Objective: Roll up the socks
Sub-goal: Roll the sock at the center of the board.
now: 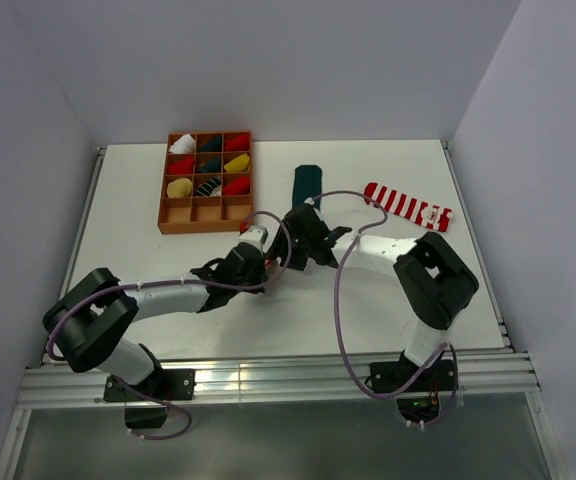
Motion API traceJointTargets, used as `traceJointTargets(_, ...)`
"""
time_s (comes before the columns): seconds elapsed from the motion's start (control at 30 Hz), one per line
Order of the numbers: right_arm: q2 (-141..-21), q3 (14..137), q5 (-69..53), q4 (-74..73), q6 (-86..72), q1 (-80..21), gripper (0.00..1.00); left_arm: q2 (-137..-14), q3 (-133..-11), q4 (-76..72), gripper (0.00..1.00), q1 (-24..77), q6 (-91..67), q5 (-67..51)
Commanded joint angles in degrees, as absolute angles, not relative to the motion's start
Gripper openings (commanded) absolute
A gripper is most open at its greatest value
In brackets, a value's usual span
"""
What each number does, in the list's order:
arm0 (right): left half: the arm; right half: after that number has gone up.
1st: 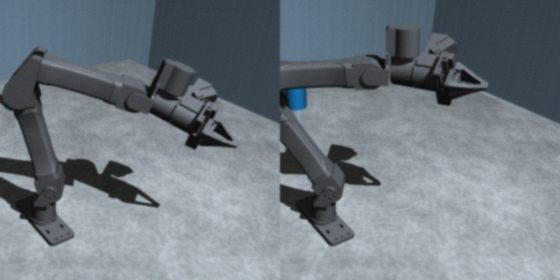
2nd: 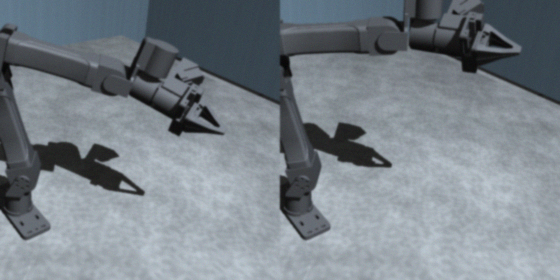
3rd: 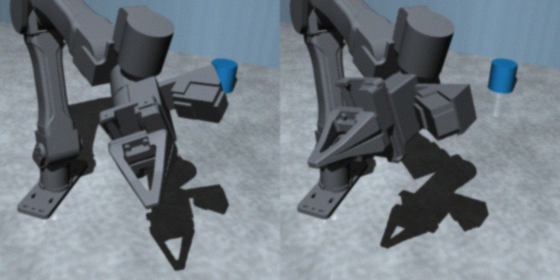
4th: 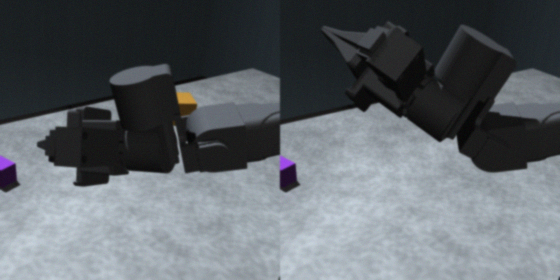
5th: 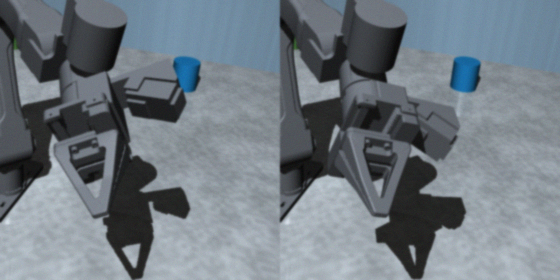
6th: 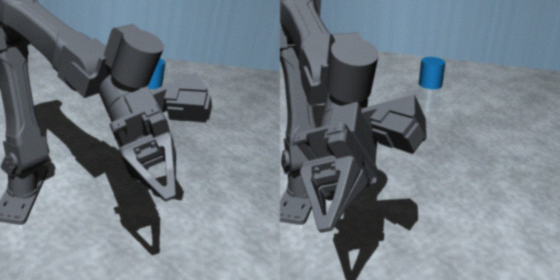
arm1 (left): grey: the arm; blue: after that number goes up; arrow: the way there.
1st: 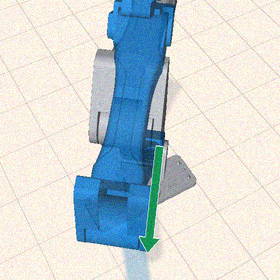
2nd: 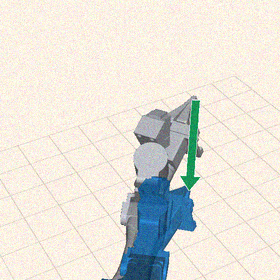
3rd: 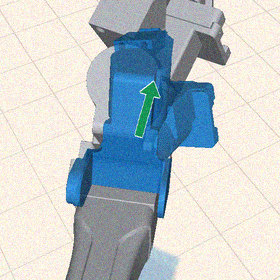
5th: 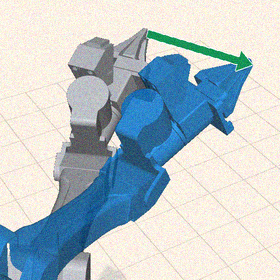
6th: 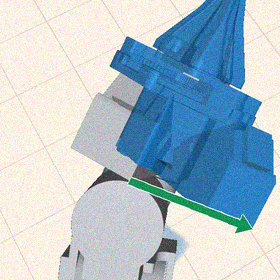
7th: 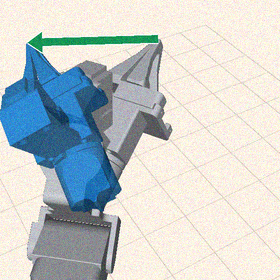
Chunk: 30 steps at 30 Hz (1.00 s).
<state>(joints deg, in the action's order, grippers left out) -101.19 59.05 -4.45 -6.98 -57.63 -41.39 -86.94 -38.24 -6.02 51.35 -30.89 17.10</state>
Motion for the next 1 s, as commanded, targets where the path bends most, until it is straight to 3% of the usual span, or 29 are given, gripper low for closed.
traceJointTargets(0.0,-95.81,55.65,-2.38,1.65,-59.32,-40.69,0.59,-84.47,-35.51,-9.92,0.01,45.20,-35.94,1.34)
traceJointTargets(0.4,-96.59,49.84,-2.55,9.13,-62.75,-41.04,0.64,-91.13,-31.82,-18.28,0.01,30.95,-47.10,-22.03)
traceJointTargets(0.97,-104.58,52.12,-2.55,11.07,-63.11,-41.31,0.64,-98.96,-30.06,-24.87,0.01,24.35,-54.67,-29.27)
